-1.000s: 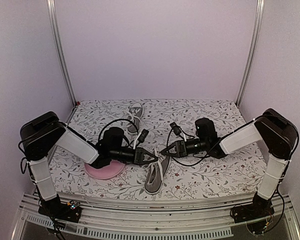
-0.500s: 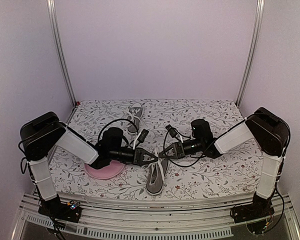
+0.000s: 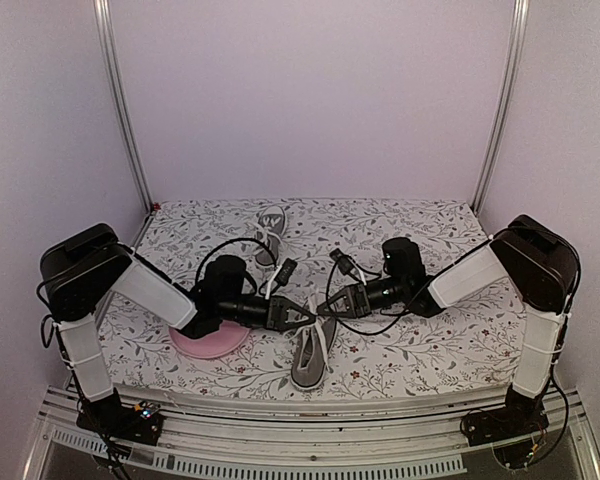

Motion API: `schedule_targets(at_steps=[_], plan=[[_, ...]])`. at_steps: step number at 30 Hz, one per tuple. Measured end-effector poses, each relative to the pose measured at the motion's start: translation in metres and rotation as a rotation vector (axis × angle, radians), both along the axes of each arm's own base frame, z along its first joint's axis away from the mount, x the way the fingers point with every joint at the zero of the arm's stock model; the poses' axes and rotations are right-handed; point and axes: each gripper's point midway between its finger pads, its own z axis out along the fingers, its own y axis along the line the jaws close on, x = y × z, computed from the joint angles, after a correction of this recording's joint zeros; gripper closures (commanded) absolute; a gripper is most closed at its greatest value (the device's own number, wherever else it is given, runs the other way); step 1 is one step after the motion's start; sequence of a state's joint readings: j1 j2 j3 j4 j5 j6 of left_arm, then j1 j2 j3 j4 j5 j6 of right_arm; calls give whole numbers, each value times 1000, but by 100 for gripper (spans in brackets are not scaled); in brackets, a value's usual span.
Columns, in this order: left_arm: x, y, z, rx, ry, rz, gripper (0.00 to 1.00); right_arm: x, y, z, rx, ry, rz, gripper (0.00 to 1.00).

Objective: Tie the shoes

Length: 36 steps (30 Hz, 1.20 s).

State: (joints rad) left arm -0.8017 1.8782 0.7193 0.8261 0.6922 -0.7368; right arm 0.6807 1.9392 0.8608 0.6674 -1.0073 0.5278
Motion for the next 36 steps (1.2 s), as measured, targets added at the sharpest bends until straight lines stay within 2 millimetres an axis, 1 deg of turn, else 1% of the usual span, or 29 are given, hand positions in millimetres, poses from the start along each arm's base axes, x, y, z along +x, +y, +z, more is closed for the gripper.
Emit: schedule_targets(at_steps=[1,5,8,11,13,16,20,24,30,33,36], plan=[[0,0,0,1,1,1,88,0,0,0,-1,-1,-2,98],[-2,3,-4,5,6,3,69,0,-3,-7,-15,0,-26,98],[-5,6,-9,13,19,7,58,-1,-7,-16,-37,15,-46,98],[-8,12,-17,34,30,24,50,-3,-11,-22,-54,26,-67,98],[-9,16,-20,46,31,33,47,-3,-13,-22,-58,24,-77,98],[-11,22,-19,56,25,50,43,-3,-15,-20,-60,18,-92,98],[-14,29,-16,61,16,69,43,-2,-16,-20,-63,12,-109,98],[-17,34,-23,83,31,78,47,-2,-19,-23,-73,15,-125,98],[-20,36,-30,109,42,85,66,-1,-22,-23,-76,12,-139,98],[-23,34,-30,112,43,80,72,1,-23,-22,-77,11,-148,98],[-25,33,-30,112,46,75,84,1,-25,-22,-80,9,-160,98]])
